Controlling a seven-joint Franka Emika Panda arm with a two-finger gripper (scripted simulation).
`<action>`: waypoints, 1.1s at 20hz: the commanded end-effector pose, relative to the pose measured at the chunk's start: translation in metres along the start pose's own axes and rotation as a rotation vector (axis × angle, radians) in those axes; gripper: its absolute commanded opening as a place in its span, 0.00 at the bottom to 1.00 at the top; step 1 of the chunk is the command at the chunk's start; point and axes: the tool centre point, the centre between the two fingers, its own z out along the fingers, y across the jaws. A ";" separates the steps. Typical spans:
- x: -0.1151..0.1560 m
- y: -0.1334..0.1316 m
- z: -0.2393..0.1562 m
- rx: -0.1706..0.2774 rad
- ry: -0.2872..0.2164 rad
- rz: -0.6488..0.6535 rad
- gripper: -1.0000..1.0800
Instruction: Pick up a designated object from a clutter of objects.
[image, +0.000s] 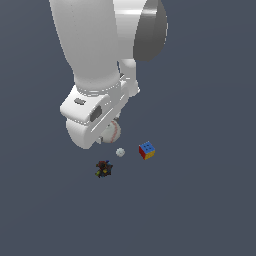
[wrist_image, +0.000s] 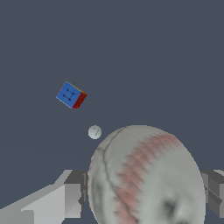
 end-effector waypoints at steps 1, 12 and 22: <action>-0.012 0.015 -0.018 -0.001 0.000 -0.001 0.00; -0.051 0.067 -0.074 -0.002 -0.002 0.000 0.00; -0.070 0.094 -0.101 -0.002 -0.002 0.000 0.00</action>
